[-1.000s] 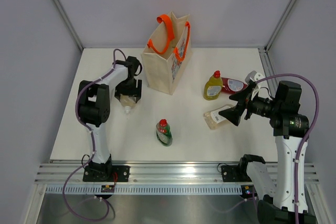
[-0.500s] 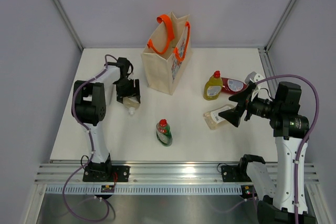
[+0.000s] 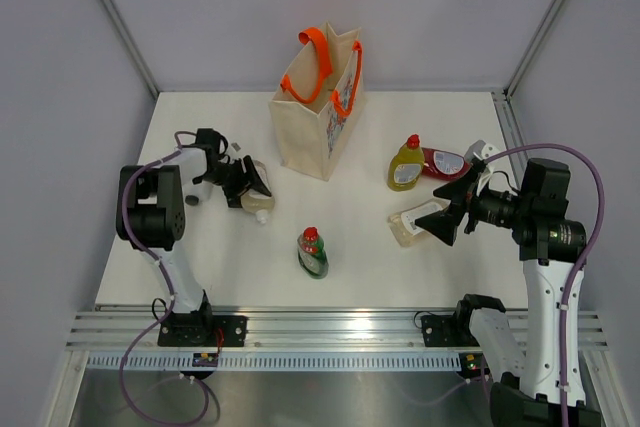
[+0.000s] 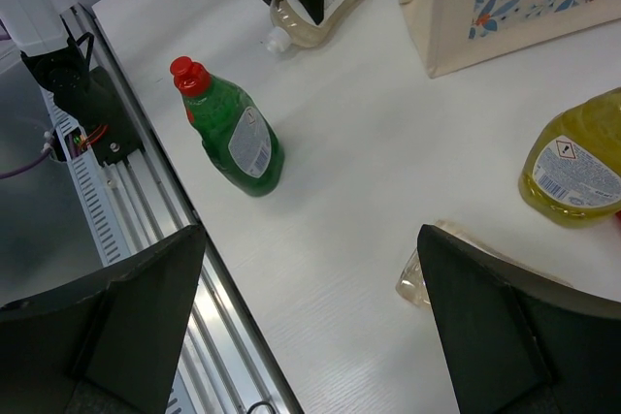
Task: Place the personal care products into the canvas bag
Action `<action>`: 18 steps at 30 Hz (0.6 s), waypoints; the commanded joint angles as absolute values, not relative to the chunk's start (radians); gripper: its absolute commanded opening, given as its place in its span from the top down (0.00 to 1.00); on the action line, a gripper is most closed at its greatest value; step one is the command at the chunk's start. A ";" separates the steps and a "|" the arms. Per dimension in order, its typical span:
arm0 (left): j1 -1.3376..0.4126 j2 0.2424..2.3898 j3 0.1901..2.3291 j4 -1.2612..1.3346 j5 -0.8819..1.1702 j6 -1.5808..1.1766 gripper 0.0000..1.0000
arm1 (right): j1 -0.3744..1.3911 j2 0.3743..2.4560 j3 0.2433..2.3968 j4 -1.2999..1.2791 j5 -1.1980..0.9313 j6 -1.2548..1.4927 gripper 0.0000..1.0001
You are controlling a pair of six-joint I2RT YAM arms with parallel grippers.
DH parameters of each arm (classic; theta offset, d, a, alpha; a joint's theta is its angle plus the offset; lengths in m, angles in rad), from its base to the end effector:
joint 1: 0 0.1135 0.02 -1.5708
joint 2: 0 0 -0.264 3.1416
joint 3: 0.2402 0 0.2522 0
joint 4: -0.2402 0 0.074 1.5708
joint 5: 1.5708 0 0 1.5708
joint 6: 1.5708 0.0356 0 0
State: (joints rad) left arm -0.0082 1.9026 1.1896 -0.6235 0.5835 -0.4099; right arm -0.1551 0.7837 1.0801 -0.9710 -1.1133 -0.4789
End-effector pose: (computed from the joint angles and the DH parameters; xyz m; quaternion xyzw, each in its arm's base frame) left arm 0.3544 -0.0225 0.1474 -0.1568 0.9388 -0.3027 0.0502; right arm 0.1233 0.0130 0.3727 -0.3493 0.7183 0.3378 0.4980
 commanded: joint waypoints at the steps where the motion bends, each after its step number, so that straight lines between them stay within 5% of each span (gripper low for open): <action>1: -0.002 1.835 1.137 -0.453 0.767 -0.491 1.00 | -0.155 0.779 1.078 -0.979 -1.143 -0.492 0.00; 18: 0.024 1.724 0.948 -0.161 0.942 -0.603 1.00 | -0.155 0.857 1.051 -1.143 -1.131 -0.704 0.01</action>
